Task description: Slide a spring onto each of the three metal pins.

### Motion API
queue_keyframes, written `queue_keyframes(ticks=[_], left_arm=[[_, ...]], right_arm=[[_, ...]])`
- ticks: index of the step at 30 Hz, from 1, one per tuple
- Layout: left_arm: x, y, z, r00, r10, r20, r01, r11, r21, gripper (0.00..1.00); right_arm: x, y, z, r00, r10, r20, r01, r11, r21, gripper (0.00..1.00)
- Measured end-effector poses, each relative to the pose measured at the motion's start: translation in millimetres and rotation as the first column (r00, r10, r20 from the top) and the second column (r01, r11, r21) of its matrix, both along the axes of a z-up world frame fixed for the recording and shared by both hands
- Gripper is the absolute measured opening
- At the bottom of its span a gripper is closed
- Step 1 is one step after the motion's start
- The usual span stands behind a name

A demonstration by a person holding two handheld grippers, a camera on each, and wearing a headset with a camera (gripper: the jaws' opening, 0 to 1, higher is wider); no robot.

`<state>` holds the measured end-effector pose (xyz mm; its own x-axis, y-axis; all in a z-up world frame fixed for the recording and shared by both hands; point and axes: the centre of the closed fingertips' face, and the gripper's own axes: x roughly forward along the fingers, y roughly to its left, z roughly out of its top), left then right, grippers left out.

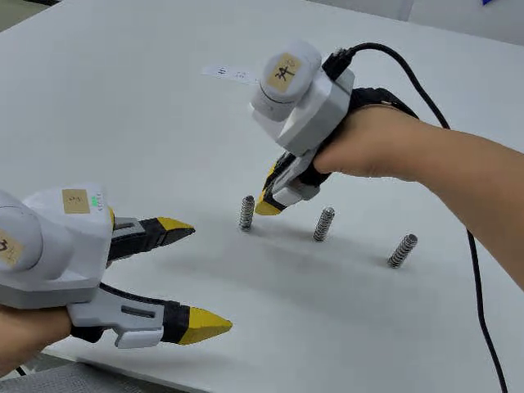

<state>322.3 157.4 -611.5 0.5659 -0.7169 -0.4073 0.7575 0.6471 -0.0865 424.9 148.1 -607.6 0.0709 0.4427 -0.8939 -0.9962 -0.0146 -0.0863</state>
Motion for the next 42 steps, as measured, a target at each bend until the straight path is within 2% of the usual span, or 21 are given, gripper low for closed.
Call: queue_keyframes(ticks=[11,19,26,30,38,42], left_arm=[[-1.0,-1.1,-1.0,1.0,-0.008,-0.005,0.008,1.0,0.006,0.78],[-1.7,-1.9,-2.3,1.0,-0.013,-0.01,0.013,1.0,0.008,0.78],[-2.4,-2.8,-3.7,1.0,-0.02,-0.016,0.02,1.0,0.011,0.78],[-2.5,-3.0,-3.4,1.0,-0.02,-0.018,0.02,1.0,0.009,0.78],[-2.9,-4.1,-4.1,0.999,-0.027,-0.022,0.027,1.0,0.01,0.78],[-3.2,-4.8,-4.3,0.999,-0.03,-0.024,0.03,1.0,0.009,0.78]], right_arm=[[13.1,-27.8,13.7,0.996,-0.087,0.029,0.084,0.993,0.078,0.22],[22.4,-57.4,15.1,0.987,-0.156,0.045,0.15,0.982,0.114,0.23],[25.4,-80.3,20.4,0.976,-0.21,0.047,0.201,0.967,0.16,0.27],[26.4,-93.5,25.2,0.968,-0.248,0.043,0.235,0.951,0.2,0.29],[22.4,-122.3,24.5,0.952,-0.304,0.033,0.288,0.927,0.241,0.34],[19.2,-133.2,24.7,0.949,-0.313,0.036,0.292,0.918,0.269,0.38]])
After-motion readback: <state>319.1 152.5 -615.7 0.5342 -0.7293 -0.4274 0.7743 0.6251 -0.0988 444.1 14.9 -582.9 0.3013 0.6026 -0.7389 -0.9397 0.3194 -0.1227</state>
